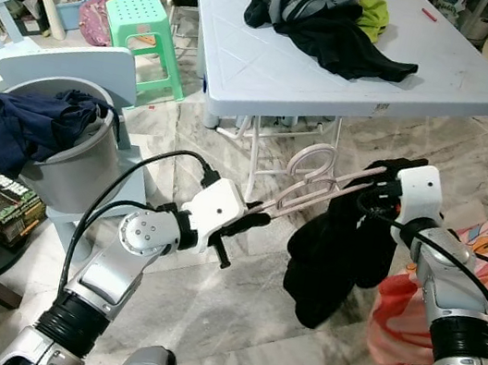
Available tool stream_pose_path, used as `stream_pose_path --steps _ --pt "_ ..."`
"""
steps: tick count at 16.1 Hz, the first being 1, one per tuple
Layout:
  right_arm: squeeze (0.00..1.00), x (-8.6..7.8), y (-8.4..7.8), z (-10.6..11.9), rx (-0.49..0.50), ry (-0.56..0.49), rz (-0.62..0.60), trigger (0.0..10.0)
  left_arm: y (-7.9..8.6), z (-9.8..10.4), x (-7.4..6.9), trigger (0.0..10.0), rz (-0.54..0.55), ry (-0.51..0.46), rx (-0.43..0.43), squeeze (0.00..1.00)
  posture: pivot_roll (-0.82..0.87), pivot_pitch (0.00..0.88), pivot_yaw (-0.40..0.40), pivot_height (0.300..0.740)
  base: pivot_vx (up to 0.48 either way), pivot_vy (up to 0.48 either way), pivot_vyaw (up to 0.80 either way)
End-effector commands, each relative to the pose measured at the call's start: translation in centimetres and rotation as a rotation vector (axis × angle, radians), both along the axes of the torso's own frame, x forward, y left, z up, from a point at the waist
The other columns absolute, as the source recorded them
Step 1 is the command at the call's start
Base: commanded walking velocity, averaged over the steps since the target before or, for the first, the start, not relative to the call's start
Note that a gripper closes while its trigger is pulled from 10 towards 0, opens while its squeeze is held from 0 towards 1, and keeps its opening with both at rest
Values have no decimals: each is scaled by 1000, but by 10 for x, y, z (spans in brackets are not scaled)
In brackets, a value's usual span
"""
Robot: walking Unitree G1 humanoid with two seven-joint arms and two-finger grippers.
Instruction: Hang hanger
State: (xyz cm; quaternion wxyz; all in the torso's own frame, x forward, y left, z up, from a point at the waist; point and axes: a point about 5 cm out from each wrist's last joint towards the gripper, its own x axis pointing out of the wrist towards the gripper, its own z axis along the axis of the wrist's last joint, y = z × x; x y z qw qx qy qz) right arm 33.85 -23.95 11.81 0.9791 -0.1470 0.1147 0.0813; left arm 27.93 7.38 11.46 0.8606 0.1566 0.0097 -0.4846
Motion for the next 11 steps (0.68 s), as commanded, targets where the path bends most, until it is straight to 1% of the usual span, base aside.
stream_pose_path --steps 1,3,4,5,6,7,8,9,10,11 --pt "0 0 0 4 12 -31 2 0 -2 6 0 0 -21 -35 -9 0 7 56 8 740 0 0 0" --pt "0 -2 -4 6 7 -59 -26 0 0 5 1 0 -11 -45 6 0 7 53 7 740 0 0 0" --pt "0 -2 -9 9 -24 -77 -63 0 2 4 1 0 5 -51 22 0 5 52 8 740 0 0 0" --pt "0 -2 -15 13 -39 -103 -106 0 3 5 3 0 20 -55 32 0 5 52 8 740 0 0 0" --pt "0 -1 -17 16 -38 -117 -124 0 4 6 4 0 27 -55 31 0 1 57 9 740 0 0 0" --pt "0 -1 -24 25 -26 -184 -201 0 5 7 6 0 41 -67 38 0 -2 58 11 740 0 0 0" --pt "0 -1 -26 27 -29 -206 -226 0 5 6 7 0 42 -73 46 0 -2 58 11 740 0 0 0" --pt "0 -2 -28 29 -53 -223 -242 0 6 6 7 0 38 -79 56 0 -2 58 11 740 0 0 0" --pt "0 -3 -32 33 -54 -255 -280 0 7 3 6 0 39 -90 92 0 -2 58 11 740 0 0 0" --pt "0 -3 -35 36 -56 -278 -303 0 8 2 5 0 38 -93 109 0 -2 58 11 740 0 0 0"
